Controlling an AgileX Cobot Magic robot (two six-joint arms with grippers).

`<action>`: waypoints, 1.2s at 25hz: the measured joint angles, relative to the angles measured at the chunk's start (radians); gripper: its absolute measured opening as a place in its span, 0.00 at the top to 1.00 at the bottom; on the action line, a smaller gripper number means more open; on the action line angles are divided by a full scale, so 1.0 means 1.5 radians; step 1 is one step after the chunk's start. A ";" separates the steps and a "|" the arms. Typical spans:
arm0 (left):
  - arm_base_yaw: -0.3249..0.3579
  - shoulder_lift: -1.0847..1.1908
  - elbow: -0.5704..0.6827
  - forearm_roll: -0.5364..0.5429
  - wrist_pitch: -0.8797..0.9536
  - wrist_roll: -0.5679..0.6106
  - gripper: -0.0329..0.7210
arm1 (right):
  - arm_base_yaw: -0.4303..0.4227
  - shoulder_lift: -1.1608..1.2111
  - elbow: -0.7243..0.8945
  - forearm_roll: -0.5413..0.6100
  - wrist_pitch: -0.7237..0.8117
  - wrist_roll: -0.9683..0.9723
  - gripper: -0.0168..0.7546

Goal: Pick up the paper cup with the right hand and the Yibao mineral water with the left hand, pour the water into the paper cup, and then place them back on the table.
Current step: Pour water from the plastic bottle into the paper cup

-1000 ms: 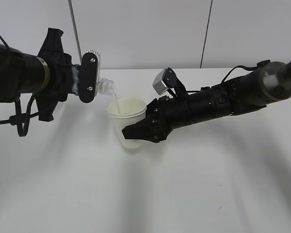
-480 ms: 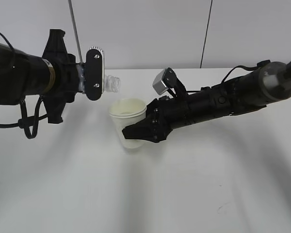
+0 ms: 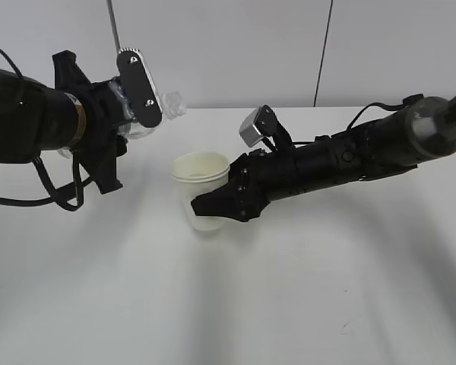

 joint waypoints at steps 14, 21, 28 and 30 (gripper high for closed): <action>0.000 0.010 -0.001 -0.001 0.000 -0.327 0.54 | 0.000 0.001 0.000 0.060 0.055 0.003 0.29; 0.020 0.018 -0.001 0.000 -0.024 -0.422 0.54 | -0.003 0.001 0.000 0.070 0.056 0.003 0.29; 0.085 0.018 -0.001 0.007 -0.089 -0.502 0.54 | -0.003 0.001 0.000 0.090 0.056 0.003 0.29; 0.104 0.018 -0.001 0.013 -0.114 -0.505 0.54 | -0.003 0.001 0.000 0.092 0.056 0.003 0.29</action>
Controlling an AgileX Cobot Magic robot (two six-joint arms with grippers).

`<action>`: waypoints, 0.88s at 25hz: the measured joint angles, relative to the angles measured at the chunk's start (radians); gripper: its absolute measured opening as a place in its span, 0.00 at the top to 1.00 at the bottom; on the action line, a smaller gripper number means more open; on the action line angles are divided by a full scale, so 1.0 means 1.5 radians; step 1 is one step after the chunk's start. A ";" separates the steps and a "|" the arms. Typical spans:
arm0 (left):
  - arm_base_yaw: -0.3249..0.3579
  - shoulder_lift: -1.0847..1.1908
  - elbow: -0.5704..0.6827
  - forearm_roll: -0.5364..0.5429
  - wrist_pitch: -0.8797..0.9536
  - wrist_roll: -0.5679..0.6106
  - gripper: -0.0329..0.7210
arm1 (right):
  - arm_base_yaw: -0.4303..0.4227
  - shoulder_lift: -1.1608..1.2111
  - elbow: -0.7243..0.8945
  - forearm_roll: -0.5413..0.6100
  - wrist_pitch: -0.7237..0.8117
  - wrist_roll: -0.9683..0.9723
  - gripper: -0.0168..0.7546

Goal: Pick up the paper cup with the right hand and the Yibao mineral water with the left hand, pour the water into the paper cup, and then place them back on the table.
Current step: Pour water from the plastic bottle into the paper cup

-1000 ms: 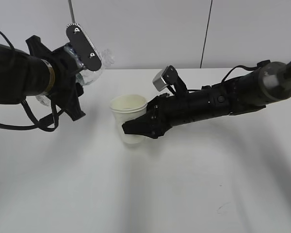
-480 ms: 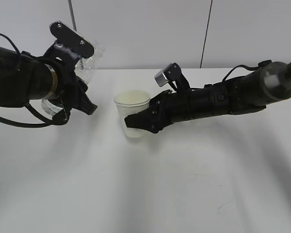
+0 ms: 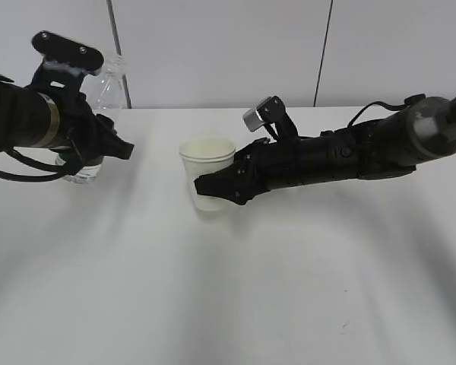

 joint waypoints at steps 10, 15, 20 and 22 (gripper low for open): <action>0.098 0.000 0.000 0.052 -0.165 -0.003 0.54 | 0.000 0.000 0.000 0.022 0.001 0.000 0.29; 0.124 0.000 0.000 0.080 -0.190 -0.001 0.54 | 0.000 0.000 0.000 0.029 0.001 0.000 0.29; 0.136 0.008 -0.022 0.081 -0.200 0.000 0.54 | 0.000 0.000 0.000 0.031 0.002 0.000 0.29; 0.136 0.015 -0.037 0.081 -0.207 0.000 0.54 | 0.000 0.000 0.000 0.031 0.002 0.000 0.29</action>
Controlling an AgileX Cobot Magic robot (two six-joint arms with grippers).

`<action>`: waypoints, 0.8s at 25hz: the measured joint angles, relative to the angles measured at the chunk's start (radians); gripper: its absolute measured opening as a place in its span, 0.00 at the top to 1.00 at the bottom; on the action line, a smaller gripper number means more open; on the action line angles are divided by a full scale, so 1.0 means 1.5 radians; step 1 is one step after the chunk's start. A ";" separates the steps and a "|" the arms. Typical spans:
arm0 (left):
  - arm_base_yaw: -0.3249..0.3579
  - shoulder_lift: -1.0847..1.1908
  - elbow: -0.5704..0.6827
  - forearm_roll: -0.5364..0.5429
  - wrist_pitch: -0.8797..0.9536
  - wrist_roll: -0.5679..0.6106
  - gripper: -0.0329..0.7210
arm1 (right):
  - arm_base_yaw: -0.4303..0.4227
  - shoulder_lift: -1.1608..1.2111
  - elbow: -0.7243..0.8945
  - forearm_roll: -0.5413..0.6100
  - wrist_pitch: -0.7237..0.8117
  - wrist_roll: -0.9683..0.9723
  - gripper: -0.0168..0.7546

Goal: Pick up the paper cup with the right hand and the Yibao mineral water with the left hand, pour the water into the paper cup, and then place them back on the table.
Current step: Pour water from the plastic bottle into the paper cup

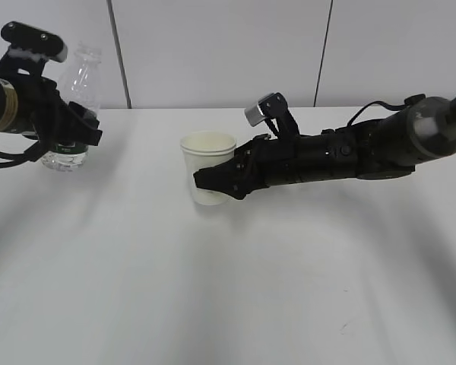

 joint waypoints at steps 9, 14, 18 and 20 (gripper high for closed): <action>0.001 0.054 -0.046 0.000 -0.019 0.000 0.54 | 0.000 0.000 0.000 0.001 0.001 0.000 0.29; 0.002 0.076 -0.080 0.000 -0.029 0.000 0.54 | 0.000 0.000 0.000 0.001 0.001 0.000 0.29; 0.003 0.104 -0.117 -0.008 -0.036 0.000 0.54 | 0.000 0.000 0.000 0.001 0.001 0.000 0.29; 0.003 0.120 -0.129 -0.011 -0.039 0.001 0.54 | 0.000 0.000 0.000 0.001 0.001 0.000 0.29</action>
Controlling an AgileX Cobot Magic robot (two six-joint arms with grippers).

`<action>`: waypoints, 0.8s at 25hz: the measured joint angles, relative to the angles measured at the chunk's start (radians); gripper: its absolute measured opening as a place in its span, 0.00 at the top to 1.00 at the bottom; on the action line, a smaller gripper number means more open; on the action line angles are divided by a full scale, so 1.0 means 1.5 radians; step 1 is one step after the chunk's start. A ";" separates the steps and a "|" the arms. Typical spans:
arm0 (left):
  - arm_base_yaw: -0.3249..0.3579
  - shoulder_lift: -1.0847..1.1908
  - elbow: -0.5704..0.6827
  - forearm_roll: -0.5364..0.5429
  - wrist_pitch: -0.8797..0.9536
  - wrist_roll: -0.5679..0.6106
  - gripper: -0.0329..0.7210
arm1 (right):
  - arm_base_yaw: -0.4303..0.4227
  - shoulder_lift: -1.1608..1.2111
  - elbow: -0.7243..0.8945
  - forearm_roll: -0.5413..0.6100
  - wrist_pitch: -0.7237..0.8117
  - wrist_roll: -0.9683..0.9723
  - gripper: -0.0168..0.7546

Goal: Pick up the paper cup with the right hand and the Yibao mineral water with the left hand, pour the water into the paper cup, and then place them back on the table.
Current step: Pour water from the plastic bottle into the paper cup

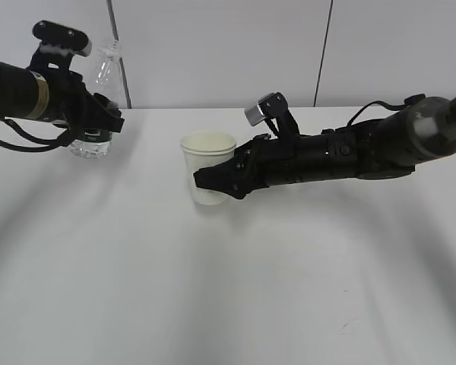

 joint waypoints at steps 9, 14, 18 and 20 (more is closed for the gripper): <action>0.025 0.044 -0.049 -0.072 -0.057 0.053 0.54 | 0.000 0.000 0.000 0.000 0.000 0.000 0.29; 0.069 0.053 -0.051 -0.223 -0.171 0.174 0.54 | 0.000 0.000 0.000 0.000 0.000 0.000 0.29; 0.099 0.057 -0.052 -0.272 -0.237 0.215 0.54 | 0.000 0.000 0.000 0.000 0.000 0.000 0.29; 0.106 0.058 -0.052 -0.279 -0.262 0.229 0.54 | 0.000 0.000 0.000 0.000 0.000 0.000 0.29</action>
